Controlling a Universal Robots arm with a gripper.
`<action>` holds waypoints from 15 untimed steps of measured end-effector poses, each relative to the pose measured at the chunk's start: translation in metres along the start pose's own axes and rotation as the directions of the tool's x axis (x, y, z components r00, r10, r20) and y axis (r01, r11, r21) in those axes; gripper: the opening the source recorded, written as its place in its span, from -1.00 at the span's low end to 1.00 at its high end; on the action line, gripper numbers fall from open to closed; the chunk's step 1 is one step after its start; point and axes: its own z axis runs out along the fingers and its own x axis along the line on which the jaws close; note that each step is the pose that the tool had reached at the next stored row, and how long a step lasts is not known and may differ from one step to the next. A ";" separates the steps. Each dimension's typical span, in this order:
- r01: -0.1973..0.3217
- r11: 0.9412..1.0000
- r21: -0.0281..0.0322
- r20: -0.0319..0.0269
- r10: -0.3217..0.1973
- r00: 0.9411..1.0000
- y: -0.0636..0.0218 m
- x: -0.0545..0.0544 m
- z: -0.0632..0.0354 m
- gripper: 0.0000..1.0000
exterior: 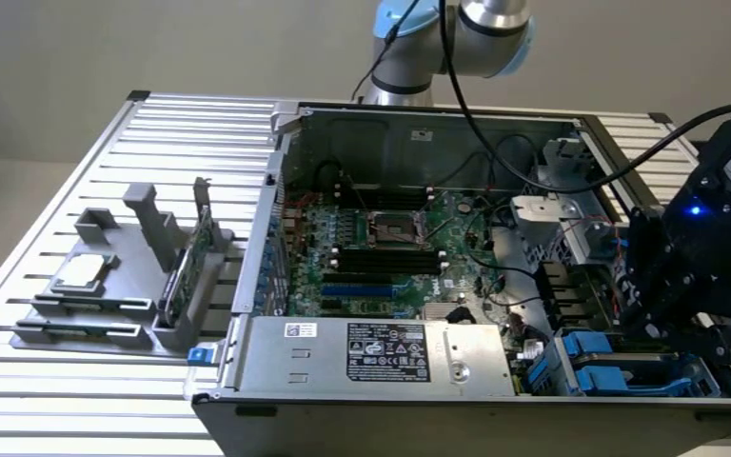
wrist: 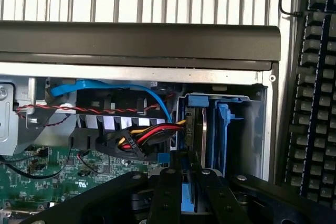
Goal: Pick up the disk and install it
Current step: 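Insert the second disk wire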
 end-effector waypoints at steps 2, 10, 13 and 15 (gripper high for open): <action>0.000 1.000 0.000 -0.002 0.000 1.000 0.0002 -0.001 0.0002 -0.66; -0.001 1.000 0.000 -0.010 0.001 1.000 0.0003 -0.005 0.0014 -0.66; -0.001 1.000 0.000 -0.014 0.001 1.000 0.0003 -0.006 0.0019 -0.66; -0.002 1.000 -0.001 -0.017 0.002 1.000 0.0004 -0.007 0.0020 -0.66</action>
